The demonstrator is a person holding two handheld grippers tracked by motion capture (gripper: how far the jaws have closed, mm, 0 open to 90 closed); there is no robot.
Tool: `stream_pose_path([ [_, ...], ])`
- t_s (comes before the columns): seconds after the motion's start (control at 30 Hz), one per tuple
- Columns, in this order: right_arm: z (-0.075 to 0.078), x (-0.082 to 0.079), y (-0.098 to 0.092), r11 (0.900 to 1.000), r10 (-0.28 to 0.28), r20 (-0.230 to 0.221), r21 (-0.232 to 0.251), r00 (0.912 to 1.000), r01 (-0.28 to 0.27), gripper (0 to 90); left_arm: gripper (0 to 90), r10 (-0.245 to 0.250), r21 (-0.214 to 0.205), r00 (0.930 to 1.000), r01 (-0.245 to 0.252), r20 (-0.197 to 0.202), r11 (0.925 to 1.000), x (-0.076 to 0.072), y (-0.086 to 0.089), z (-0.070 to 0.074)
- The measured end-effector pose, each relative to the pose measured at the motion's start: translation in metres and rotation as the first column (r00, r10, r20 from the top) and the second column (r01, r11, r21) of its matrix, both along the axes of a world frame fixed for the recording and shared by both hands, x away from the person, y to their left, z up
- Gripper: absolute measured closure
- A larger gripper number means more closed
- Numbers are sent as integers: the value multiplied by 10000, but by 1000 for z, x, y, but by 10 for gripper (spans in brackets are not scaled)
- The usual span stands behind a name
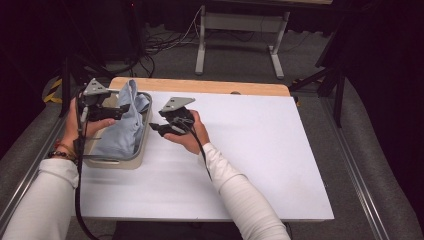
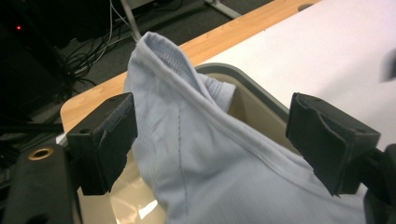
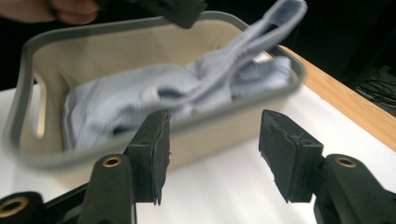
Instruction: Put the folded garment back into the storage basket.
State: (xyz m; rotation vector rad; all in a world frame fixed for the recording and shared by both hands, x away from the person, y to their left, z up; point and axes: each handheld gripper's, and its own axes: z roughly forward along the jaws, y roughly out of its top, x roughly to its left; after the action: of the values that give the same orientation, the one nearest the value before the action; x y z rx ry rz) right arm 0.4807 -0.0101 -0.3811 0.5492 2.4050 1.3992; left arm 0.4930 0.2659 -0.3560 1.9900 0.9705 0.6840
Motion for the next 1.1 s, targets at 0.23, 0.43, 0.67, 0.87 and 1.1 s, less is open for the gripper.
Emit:
stream_pose_path([
  [0.23, -9, -28, -56, 9991, -347, 225, -219, 9991, 352, 439, 217, 210, 426, 9974, -180, -690, 9989, 33, -20, -14],
  [0.43, -7, -59, -100, 9973, -664, 398, -284, 9970, 676, 439, 237, 474, 610, 9943, -416, -955, 9973, 52, -23, -21],
  [0.67, -11, -93, -136, 9929, -866, 430, -779, 9953, 898, 440, 758, 256, 1227, 9890, -77, -1454, 9924, 63, -27, -37],
  [0.87, -20, -111, -164, 9909, -1107, 229, -750, 9936, 1121, 427, 849, -219, 2039, 9782, 649, -2065, 9768, 64, -34, -42],
  [1.1, -30, -119, -183, 9871, -1419, 65, -745, 9899, 1420, 426, 850, -443, 2683, 9572, 1243, -2858, 9553, 67, -41, -54],
])
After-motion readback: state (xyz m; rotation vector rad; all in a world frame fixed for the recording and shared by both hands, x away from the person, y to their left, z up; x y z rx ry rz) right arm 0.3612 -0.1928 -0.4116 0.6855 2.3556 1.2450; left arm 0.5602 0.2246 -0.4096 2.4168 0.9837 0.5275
